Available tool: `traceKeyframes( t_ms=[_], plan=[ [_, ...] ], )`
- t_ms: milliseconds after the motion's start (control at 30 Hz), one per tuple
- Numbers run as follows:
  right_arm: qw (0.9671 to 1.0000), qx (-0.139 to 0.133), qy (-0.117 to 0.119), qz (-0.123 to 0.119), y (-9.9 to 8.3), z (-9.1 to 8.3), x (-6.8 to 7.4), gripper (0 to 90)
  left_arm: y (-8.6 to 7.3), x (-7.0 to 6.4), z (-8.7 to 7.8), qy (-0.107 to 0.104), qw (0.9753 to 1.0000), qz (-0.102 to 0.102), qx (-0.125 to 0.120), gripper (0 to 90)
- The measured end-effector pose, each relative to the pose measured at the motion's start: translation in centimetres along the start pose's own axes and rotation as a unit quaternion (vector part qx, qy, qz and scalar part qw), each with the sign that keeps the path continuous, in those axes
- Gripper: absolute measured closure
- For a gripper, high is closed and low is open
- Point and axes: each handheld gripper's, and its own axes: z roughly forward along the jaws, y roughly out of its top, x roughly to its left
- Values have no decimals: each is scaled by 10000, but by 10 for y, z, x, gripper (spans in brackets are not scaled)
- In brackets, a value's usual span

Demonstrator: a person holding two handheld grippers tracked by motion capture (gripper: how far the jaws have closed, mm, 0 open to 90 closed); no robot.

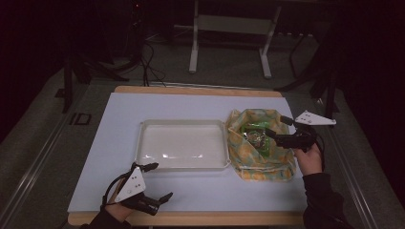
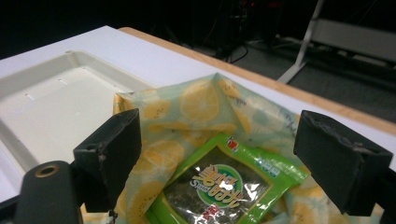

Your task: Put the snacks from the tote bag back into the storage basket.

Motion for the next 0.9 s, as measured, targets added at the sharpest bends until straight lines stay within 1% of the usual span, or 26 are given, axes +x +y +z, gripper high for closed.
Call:
traceKeyframes(
  t_ms=[33, 67, 200, 233, 267, 300, 367, 400, 467, 500, 533, 567, 600, 633, 667, 700, 767, 800, 833, 867, 900],
  plan=[
    [10000, 26, 4, 31, -1, 2, -1, 150, 0, 0, 0, -4, 10000, -3, -4, 13],
    [9999, 110, -65, 63, -2, 5, -3, 157, 0, 0, 0, -7, 10000, -3, -3, 13],
    [9996, 189, -150, 131, -4, 8, -6, 156, 0, -1, 0, -20, 10000, 7, 6, 13],
    [9979, 291, -367, 450, -7, 14, -11, 157, 0, -1, 0, -25, 10000, 14, 8, 13],
    [9970, 294, -395, 594, -8, 16, -14, 159, 0, -1, 0, -27, 10000, 15, 11, 13],
    [9963, 292, -475, 651, -10, 17, -16, 163, 0, -1, 0, -29, 10000, 14, 18, 12],
    [9954, 421, -636, 581, -12, 20, -17, 216, 0, -1, 0, -30, 10000, 8, 18, 13],
    [9949, 493, -677, 564, -13, 22, -18, 216, 0, -1, 0, -29, 10000, 7, 24, 13],
    [9941, 610, -679, 584, -16, 25, -19, 235, 0, -1, 0, -31, 10000, 8, 30, 13],
    [9930, 734, -649, 652, -17, 27, -20, 237, 0, -1, 1, -33, 10000, 14, 33, 12],
    [9918, 820, -566, 795, -18, 30, -23, 212, 0, -1, 1, -34, 10000, 18, 33, 13],
    [9907, 871, -447, 941, -20, 31, -25, 222, 0, -1, 1, -34, 10000, 18, 33, 13],
    [9895, 915, -468, 1013, -21, 32, -27, 231, 0, -1, 1, -31, 10000, 35, 51, 13],
    [9885, 956, -502, 1055, -23, 33, -28, 261, 0, -1, 1, -31, 10000, 35, 51, 13],
    [9872, 1034, -462, 1123, -24, 34, -29, 313, 0, -1, 1, -30, 10000, 38, 52, 13],
    [9850, 1150, -477, 1191, -26, 35, -29, 345, 0, -1, 1, -28, 10000, 40, 56, 13],
    [9817, 1328, -491, 1271, -29, 38, -31, 355, 0, -1, 1, -29, 10000, 46, 66, 13],
    [9803, 1372, -479, 1335, -30, 40, -31, 383, 0, -1, 1, -38, 10000, 48, 76, 13],
    [9803, 1372, -479, 1335, -30, 40, -31, 383, 0, -1, 1, -38, 10000, 48, 76, 13],
    [9742, 1542, -503, 1568, -33, 42, -34, 398, 0, -1, 1, -40, 9999, 49, 82, 12],
    [9717, 1575, -452, 1703, -35, 43, -35, 434, 0, -1, 2, -42, 9999, 54, 83, 12]
  ],
)
